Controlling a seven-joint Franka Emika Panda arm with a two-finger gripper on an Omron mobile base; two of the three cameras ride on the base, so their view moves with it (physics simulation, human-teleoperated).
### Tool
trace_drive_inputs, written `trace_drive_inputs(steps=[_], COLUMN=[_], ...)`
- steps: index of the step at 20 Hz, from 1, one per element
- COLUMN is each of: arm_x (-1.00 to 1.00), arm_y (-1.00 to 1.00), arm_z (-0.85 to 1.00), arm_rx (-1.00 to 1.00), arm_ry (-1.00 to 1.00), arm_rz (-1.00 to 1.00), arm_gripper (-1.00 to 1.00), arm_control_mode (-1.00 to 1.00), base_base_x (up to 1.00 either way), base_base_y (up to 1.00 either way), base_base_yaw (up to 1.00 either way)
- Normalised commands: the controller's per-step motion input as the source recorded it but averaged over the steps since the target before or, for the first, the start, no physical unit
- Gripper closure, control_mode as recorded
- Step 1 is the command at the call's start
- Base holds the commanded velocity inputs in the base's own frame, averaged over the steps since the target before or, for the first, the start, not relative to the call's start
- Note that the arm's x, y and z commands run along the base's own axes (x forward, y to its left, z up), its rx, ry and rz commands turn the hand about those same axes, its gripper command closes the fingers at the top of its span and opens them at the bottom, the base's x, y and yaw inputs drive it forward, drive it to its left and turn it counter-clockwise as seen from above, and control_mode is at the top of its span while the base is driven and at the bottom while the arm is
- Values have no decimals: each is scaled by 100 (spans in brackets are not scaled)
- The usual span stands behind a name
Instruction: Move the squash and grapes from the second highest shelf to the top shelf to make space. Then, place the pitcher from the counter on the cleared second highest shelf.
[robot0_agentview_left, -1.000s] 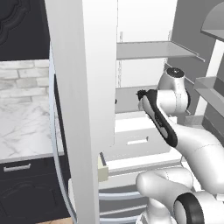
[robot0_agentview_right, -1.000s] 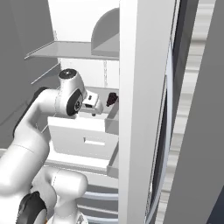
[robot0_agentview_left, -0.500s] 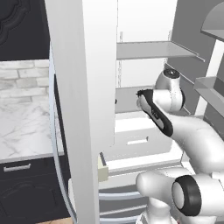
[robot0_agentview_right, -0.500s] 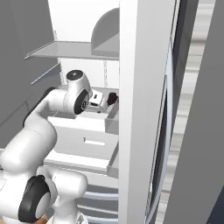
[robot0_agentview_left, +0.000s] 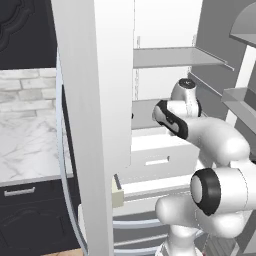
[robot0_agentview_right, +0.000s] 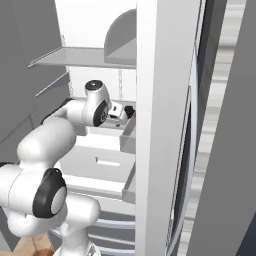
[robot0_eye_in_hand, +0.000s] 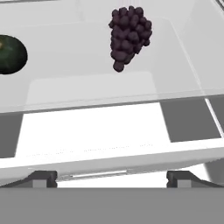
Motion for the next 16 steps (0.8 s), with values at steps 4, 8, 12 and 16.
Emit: trace_drive_inputs(steps=[4, 8, 12, 16], arm_x=[42, 41, 45, 40], arm_y=[-1, -9, -20, -24], arm_z=[-38, -20, -8, -8], arm_rx=[0, 0, 0, 0], arm_ry=[0, 0, 0, 0], arm_rz=[0, 0, 0, 0], arm_gripper=[-100, -100, -100, -100], arm_control_mode=[-100, -100, -100, -100], base_base_x=[0, 0, 0, 0], base_base_y=[0, 0, 0, 0], base_base_yaw=[0, 0, 0, 0])
